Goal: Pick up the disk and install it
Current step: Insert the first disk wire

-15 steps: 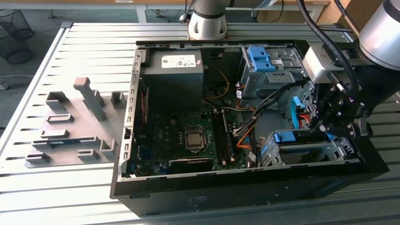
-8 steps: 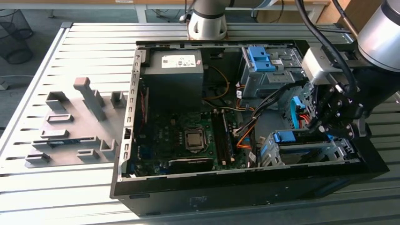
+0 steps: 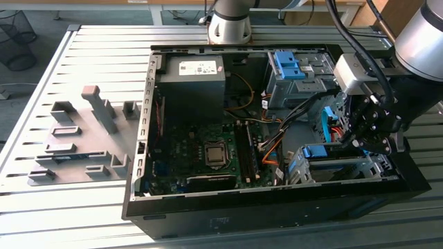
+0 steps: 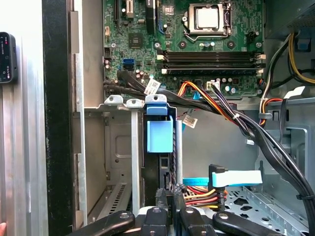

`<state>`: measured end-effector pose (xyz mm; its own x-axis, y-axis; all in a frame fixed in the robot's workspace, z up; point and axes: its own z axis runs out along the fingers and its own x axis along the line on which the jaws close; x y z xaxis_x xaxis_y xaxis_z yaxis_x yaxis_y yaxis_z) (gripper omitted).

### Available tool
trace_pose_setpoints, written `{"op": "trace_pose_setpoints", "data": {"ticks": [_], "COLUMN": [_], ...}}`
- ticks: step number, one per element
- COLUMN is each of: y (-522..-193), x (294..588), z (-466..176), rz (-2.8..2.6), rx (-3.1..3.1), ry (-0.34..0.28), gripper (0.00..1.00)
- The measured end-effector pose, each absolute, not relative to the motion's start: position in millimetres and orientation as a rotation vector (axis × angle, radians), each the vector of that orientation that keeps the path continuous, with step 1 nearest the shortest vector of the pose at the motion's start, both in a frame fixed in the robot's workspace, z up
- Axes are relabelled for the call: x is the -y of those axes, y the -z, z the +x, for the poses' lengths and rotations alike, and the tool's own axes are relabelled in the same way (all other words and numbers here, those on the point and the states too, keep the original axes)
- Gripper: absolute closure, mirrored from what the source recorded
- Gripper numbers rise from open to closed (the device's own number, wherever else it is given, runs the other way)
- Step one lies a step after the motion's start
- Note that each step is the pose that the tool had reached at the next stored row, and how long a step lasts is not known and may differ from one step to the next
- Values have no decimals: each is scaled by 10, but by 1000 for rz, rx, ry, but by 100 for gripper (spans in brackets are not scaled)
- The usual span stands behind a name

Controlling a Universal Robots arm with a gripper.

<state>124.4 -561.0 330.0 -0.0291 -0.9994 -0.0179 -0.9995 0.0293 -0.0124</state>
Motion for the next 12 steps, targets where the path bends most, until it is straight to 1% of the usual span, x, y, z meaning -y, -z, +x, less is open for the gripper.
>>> {"op": "trace_pose_setpoints", "data": {"ticks": [8,9,12], "y": [-3300,-3306,-3334], "x": [5610,5610,5610], "z": [1244,1244,1244], "rz": [-2174,-2174,-2174], "rx": [-2238,-2238,-2238], "ry": [-6,-6,-6], "gripper": [83,76,76]}}
